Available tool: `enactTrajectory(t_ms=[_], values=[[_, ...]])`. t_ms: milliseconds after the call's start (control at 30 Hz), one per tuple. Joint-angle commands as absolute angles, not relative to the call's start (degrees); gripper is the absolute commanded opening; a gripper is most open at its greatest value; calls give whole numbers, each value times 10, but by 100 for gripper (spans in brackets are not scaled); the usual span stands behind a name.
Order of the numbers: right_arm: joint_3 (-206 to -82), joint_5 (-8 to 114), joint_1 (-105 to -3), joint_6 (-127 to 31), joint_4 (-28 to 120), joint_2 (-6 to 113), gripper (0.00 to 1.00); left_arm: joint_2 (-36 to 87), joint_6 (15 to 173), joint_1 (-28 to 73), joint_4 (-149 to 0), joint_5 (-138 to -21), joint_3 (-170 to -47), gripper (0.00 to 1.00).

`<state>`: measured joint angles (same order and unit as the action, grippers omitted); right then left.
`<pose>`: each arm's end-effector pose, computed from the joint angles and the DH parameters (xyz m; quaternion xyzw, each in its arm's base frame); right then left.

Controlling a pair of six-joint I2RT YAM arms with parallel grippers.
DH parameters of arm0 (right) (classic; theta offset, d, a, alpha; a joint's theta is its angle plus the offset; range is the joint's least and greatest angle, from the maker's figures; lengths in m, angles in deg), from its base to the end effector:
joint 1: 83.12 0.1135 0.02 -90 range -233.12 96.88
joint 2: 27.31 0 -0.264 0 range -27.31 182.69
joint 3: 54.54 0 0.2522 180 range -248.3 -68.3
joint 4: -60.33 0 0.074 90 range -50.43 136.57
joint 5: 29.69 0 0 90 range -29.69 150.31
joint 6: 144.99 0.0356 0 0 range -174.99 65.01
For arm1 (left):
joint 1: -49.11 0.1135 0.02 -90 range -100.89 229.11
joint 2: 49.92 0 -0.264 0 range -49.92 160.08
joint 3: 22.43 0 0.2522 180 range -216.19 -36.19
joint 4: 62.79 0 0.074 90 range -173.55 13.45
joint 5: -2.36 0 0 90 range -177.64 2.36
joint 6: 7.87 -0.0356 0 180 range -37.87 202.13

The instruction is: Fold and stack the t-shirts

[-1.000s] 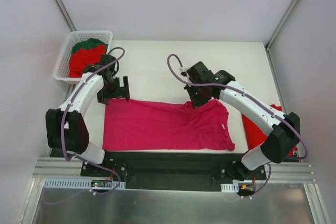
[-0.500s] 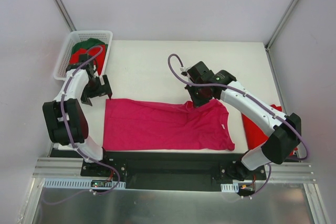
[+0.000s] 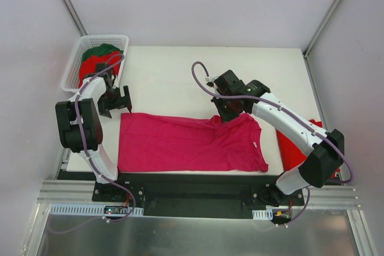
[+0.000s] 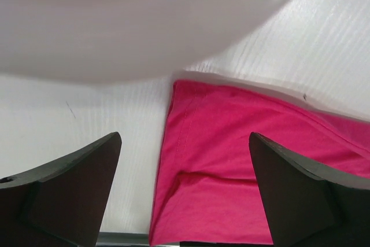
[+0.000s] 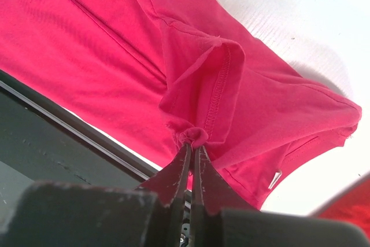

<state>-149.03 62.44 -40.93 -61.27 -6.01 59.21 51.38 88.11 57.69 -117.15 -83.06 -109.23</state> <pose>0.2315 0.2080 0.3187 -0.3903 0.8793 0.0670 0.2647 0.3518 0.0502 0.2071 -0.1172 0.9753 -0.0351 0.1841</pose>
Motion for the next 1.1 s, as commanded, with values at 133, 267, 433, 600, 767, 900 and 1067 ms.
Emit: enactTrajectory(t_ms=[133,267,433,600,767,900,1067], values=[[-1517,617,-421,-625,-70,591,1,534,863,573,-1115,-815,-1093,80],[-1521,613,-429,-627,-70,597,1,525,864,568,-1097,-822,-1077,75],[-1528,608,-441,-633,-70,607,1,533,868,564,-1094,-835,-1069,66],[-1539,608,-445,-639,-71,614,1,535,866,546,-1079,-847,-1050,64],[-1543,608,-449,-640,-75,616,1,546,866,545,-1071,-854,-1047,58],[-1543,590,-450,-639,-76,618,1,552,867,545,-1072,-858,-1055,57],[-1545,589,-452,-638,-77,616,1,550,866,550,-1071,-866,-1055,56]])
